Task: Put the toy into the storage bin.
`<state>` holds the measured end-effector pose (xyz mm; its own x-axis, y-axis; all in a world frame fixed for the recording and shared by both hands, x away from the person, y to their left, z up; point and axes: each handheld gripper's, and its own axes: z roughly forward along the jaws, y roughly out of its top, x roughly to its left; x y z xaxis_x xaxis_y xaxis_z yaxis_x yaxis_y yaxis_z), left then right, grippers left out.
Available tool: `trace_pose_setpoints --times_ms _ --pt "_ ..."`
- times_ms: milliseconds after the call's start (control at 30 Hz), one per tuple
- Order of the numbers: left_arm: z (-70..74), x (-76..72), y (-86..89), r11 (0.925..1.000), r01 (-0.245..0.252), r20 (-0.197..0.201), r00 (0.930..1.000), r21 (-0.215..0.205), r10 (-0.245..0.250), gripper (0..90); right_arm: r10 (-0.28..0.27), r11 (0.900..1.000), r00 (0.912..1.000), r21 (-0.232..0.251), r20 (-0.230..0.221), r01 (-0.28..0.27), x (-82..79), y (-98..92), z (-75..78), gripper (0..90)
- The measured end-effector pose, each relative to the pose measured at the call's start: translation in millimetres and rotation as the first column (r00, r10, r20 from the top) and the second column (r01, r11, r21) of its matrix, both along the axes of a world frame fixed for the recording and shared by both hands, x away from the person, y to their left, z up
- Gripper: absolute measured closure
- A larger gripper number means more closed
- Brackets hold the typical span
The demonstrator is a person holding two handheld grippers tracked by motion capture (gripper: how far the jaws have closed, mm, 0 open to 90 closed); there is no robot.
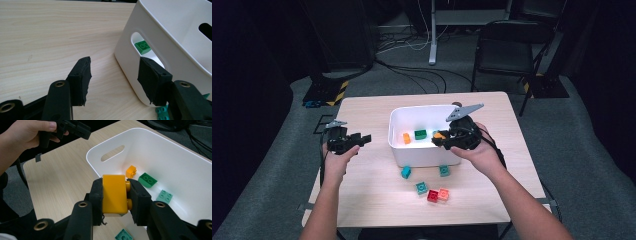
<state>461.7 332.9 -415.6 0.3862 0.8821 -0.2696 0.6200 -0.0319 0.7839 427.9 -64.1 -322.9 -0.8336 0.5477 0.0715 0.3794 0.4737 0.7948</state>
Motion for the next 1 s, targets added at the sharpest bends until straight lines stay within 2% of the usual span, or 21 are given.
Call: trace_pose_setpoints --times_ms 167,533,1000 --pt "0.1 -0.2 -0.3 1.0 0.001 0.0 1.0 0.0 -0.001 43.4 -0.015 1.0 0.9999 -0.008 0.003 0.015 7.1 3.8 1.9 66.9" --pt "-0.8 0.8 1.3 1.0 -0.005 0.002 1.0 0.001 0.005 43.4 -0.056 0.998 0.9985 -0.039 0.0 0.055 31.2 13.5 -7.8 66.9" --pt "-0.8 0.7 0.8 1.0 -0.004 -0.001 1.0 0.003 0.004 43.4 -0.094 0.994 0.9955 -0.05 -0.009 0.093 56.8 22.1 -19.4 66.9"
